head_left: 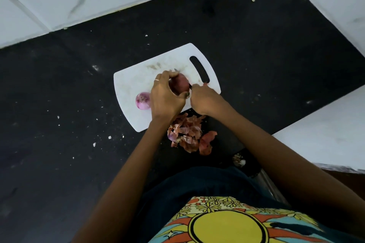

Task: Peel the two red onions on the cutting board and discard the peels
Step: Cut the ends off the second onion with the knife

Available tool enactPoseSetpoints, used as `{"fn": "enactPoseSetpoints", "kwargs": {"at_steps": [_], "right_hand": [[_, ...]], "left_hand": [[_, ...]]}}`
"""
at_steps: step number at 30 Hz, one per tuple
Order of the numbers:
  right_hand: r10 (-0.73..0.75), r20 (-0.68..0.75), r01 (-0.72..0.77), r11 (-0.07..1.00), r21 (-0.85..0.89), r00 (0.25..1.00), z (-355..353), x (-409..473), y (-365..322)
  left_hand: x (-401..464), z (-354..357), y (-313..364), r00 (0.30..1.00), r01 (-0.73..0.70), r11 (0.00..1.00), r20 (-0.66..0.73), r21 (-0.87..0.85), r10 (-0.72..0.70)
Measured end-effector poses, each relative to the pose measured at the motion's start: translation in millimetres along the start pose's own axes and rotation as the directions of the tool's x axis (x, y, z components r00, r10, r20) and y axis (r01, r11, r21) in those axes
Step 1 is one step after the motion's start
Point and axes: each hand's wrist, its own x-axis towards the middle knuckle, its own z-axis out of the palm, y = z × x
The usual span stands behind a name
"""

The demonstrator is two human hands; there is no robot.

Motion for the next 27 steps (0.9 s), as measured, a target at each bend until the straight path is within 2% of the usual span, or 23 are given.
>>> {"fn": "enactPoseSetpoints", "kwargs": {"at_steps": [4,8,11,15,18,23,27], "right_hand": [[-0.029,-0.011,0.03,0.998,0.049,1.0,20.8,3.9,7.1],[-0.038,-0.075,0.043,0.997,0.06,0.996,36.6,-0.9,13.0],[-0.054,-0.073,0.061,0.992,0.106,0.996,34.2,2.6,19.5],[-0.027,-0.232,0.094,0.955,0.282,0.972,22.5,7.6,31.3],[0.035,-0.342,0.09,0.935,0.342,0.939,14.9,11.2,36.5],[0.042,-0.441,0.166,0.891,0.423,0.896,17.9,26.8,30.8],[-0.021,-0.448,0.206,0.906,0.369,0.894,18.1,47.8,17.5]], "left_hand": [[3.6,-4.6,-4.8,0.999,0.039,0.999,-0.036,-0.005,-0.039],[5.3,-10.7,-5.7,0.999,0.044,0.999,-0.005,-0.001,-0.044],[5.0,-17.1,-6.5,0.998,0.052,0.998,0.036,0.028,-0.053],[1.7,-20.7,-4.5,0.996,0.048,0.994,0.065,0.098,-0.055],[1.0,-21.1,-1.5,0.993,0.061,0.983,0.086,0.172,-0.077],[-1.1,-20.2,5.6,0.991,0.067,0.947,0.088,0.313,-0.099],[-1.1,-14.9,6.2,0.992,0.044,0.925,0.09,0.378,-0.084]]}}
